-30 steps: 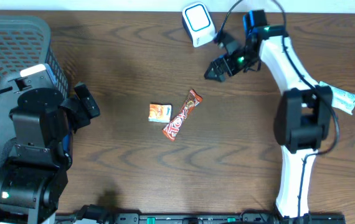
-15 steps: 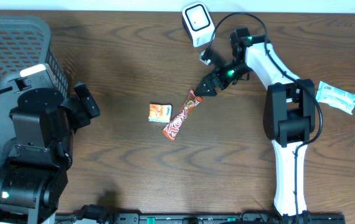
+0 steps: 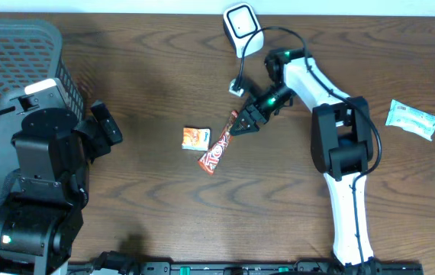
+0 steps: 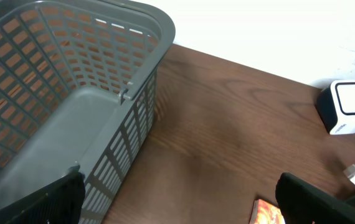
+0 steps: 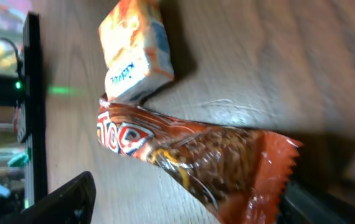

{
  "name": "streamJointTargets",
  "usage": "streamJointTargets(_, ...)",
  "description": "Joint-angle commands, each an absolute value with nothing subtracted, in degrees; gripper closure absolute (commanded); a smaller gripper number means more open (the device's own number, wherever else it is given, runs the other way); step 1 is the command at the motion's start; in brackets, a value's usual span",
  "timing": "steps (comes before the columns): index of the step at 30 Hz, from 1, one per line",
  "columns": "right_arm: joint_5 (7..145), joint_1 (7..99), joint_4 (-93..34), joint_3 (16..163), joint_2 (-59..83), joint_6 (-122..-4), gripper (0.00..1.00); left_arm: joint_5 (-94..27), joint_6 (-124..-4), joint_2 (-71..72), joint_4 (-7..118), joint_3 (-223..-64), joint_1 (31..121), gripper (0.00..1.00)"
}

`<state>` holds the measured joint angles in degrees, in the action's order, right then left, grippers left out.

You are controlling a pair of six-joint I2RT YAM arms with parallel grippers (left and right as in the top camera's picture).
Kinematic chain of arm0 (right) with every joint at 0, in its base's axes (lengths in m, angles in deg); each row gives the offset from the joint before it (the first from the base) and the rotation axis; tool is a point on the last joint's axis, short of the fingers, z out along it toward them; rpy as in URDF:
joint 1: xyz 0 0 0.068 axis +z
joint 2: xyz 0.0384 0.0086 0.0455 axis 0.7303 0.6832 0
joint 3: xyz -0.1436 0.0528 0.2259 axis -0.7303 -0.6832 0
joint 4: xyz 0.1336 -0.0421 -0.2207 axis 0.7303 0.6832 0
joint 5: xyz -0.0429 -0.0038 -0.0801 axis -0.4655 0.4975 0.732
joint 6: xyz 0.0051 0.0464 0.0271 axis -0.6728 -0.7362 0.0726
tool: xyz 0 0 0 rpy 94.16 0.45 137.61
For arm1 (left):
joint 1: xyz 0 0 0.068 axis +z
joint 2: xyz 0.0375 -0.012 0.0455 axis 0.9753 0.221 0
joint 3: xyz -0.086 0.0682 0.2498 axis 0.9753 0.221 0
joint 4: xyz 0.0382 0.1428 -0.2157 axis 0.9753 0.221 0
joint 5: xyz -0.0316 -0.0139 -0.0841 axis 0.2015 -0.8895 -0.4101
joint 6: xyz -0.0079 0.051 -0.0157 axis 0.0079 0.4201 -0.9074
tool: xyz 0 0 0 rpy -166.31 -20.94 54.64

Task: Scan the item barcode
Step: 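Grasp the red chocolate bar at its end with the right gripper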

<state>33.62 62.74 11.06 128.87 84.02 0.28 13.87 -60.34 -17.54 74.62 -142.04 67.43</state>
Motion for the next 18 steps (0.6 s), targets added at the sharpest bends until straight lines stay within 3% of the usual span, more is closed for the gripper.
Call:
streamJointTargets(1, 36.84, 63.38, 10.58, 128.61, 87.32, 2.77, 0.18, 14.44, -59.4, -17.62, 74.77, -142.41, 67.69, 0.02)
streamJointTargets(11, 36.82, 63.53, 9.23, 128.61, 89.29, 2.77, 0.21, 14.44, -59.4, -17.62, 74.79, -142.41, 67.69, 0.02)
streamJointTargets(18, 36.84, 63.53, 7.61, 128.61, 89.33, 3.36, 0.35, 14.44, -59.4, -17.62, 74.79, -142.41, 67.69, 0.02)
